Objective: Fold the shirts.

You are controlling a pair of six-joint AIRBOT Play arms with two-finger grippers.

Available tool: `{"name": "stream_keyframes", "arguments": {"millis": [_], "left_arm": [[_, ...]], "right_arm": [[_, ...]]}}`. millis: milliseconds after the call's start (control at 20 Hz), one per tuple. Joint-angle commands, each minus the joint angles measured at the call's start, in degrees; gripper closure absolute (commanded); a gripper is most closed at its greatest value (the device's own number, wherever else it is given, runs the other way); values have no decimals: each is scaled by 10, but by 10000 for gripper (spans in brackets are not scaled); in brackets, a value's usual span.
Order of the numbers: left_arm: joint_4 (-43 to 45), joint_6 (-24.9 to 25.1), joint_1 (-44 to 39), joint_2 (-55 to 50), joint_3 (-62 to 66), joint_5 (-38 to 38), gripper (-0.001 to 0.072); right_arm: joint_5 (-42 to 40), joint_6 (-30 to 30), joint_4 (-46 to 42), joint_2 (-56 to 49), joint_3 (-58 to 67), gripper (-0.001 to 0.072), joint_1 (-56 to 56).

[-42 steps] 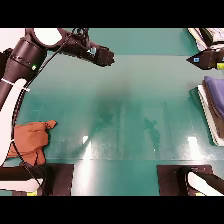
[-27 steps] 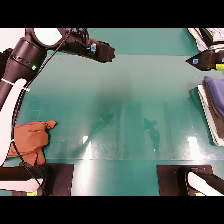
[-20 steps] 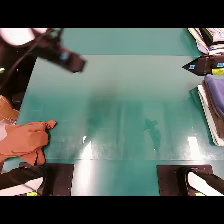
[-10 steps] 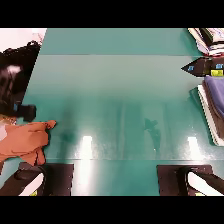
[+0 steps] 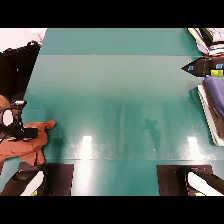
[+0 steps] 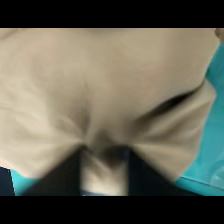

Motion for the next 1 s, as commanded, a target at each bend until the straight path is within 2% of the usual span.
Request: {"name": "stream_keyframes", "arguments": {"millis": [0,100,200,300,450,600,800,950], "left_arm": [[0,-11,9,1,-13,-4,681],[0,-9,9,1,4,-16,681],[-5,-9,9,3,83,-40,681],[-39,-9,9,6,220,-56,682],[-135,10,5,5,438,-55,683],[-148,10,-61,5,582,-43,684],[-163,-25,-170,-5,615,-11,684],[-203,-30,-268,-67,615,-2,684]], "right_arm": [[-1,0,0,0,0,694,0],[-1,0,0,0,0,694,0],[-4,0,0,0,5,694,0],[-7,0,0,0,34,694,-6],[-16,0,0,0,100,694,-11],[-34,0,0,0,162,694,-11],[-50,0,0,0,212,694,-11],[-49,0,0,0,224,693,-11]]}}
